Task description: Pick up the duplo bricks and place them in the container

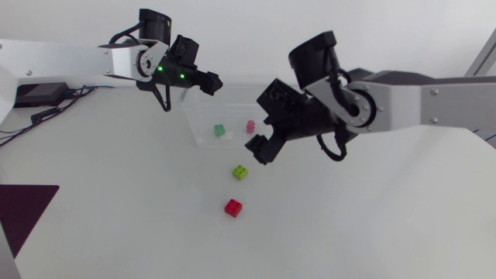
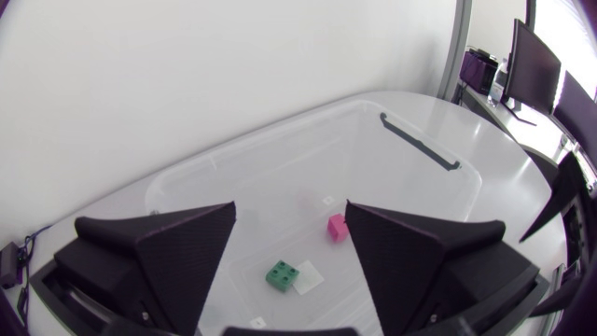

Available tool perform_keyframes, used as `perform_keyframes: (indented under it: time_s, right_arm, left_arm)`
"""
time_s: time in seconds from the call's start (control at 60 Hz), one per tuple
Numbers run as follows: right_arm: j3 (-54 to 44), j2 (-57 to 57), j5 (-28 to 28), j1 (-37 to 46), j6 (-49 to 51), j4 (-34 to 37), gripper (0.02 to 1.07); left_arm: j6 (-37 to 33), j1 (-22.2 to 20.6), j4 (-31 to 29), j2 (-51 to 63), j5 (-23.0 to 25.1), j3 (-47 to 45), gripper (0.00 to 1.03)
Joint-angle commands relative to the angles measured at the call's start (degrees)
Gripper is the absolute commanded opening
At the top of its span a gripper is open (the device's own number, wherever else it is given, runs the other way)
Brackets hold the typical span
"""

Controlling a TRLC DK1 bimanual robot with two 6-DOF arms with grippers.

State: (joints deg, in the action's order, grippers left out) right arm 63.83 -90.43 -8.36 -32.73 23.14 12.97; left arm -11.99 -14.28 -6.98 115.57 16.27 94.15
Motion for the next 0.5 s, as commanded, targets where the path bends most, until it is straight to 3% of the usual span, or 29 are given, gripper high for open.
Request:
perform_keyframes:
  time_s: [0.0,0.483]
  right_arm:
    - [-3.3,0.8,1.3,-1.4,-1.4,-1.8,1.02]
    - [-1.7,-11.8,1.5,-2.3,-4.1,-3.7,1.02]
  left_arm:
    - [0.8,0.4,-0.4,0.2,0.6,1.7,0.98]
    - [0.2,-0.7,-9.7,-24.9,0.7,-15.1,0.98]
